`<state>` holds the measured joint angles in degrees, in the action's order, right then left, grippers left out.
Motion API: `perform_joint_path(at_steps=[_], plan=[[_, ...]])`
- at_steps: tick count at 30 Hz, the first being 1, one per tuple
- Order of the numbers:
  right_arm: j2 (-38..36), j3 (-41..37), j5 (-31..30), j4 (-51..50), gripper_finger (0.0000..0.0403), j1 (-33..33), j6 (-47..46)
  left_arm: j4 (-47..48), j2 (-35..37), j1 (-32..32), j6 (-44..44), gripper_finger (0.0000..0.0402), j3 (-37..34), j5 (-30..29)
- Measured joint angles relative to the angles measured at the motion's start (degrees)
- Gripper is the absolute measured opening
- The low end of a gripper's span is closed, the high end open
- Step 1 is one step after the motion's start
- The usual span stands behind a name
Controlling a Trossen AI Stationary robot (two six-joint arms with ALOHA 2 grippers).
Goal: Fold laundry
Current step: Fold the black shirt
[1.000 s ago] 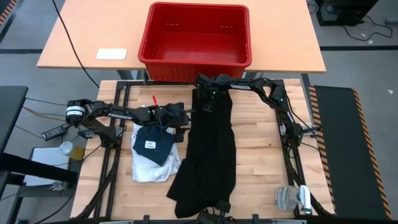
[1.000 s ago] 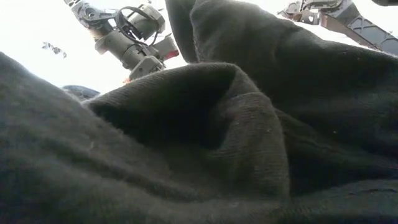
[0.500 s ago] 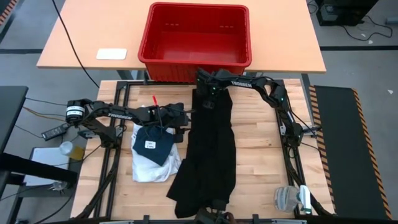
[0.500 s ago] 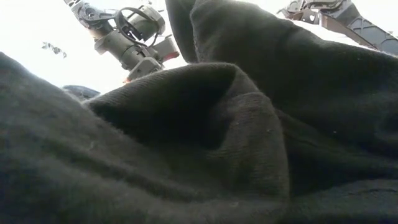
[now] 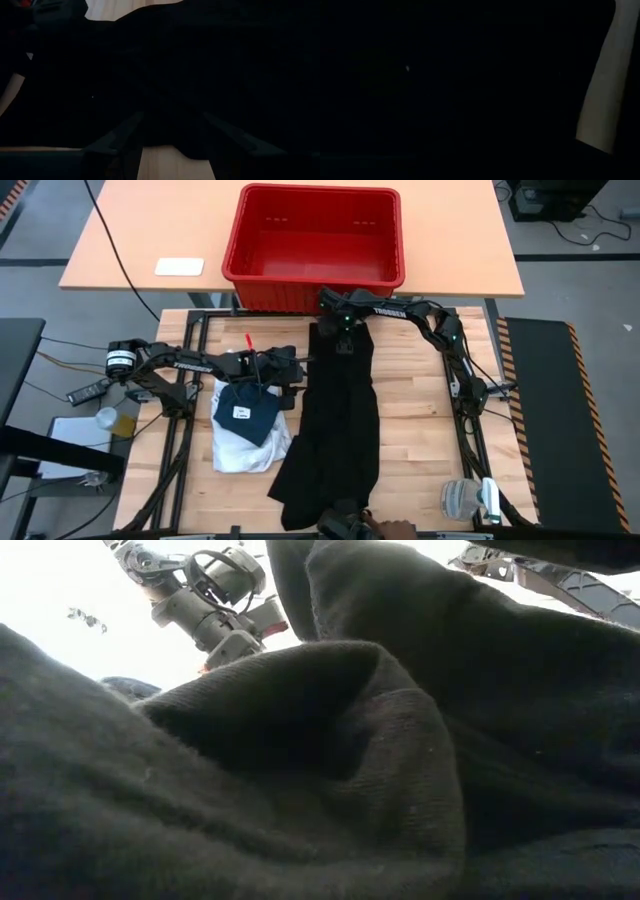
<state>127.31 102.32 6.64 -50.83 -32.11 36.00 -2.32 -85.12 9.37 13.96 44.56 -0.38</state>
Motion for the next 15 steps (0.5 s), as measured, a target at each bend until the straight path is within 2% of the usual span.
perform_joint_path(at_steps=[5, 15], plan=[[0.1, -2.9, -1.1, 3.2, 0.015, 0.0, 4.1, 0.2, 0.0, 0.0, 0.0, 0.0192, 0.0, 0.0], [0.1, -5.7, -2.6, 7.3, 0.0148, 0.0, 5.8, 0.4, 0.0, 0.0, 0.4, 0.0192, 0.0, 0.0]])
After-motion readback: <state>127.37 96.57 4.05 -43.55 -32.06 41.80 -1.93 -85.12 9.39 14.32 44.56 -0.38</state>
